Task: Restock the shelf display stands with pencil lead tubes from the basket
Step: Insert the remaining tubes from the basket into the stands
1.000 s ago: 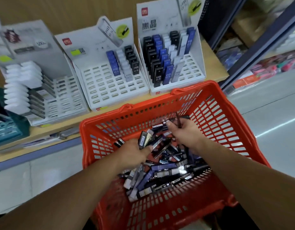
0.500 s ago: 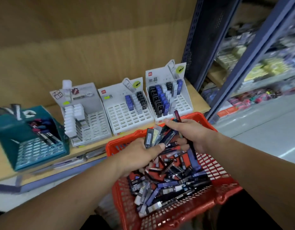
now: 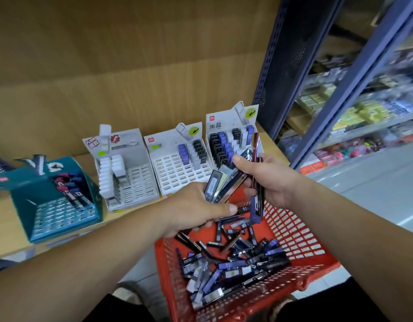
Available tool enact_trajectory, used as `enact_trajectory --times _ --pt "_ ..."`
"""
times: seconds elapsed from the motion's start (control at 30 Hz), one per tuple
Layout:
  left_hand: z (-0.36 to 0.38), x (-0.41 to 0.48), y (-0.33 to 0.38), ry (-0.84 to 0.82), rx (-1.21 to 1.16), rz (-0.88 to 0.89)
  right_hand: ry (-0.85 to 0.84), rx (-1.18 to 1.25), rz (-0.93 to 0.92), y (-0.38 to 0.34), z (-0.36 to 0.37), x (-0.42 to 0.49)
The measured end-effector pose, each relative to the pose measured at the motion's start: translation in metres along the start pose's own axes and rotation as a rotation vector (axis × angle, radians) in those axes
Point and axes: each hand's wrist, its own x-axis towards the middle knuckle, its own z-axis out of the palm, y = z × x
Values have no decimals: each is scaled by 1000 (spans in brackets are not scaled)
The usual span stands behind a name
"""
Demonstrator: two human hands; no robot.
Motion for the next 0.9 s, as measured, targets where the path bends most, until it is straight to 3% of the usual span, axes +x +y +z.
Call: enact_trajectory --times 0.23,0.4,0.53,0.9 --pt "-4 12 0 57 6 -71 37 -40 -19 -3 7 26" --pt "-10 14 -8 15 13 -95 153 -5 -10 -5 -7 42" --pt "-13 22 -9 79 -105 -111 205 63 65 -5 -16 50" --pt "-19 18 1 145 -256 -76 97 -38 118 -8 7 48"
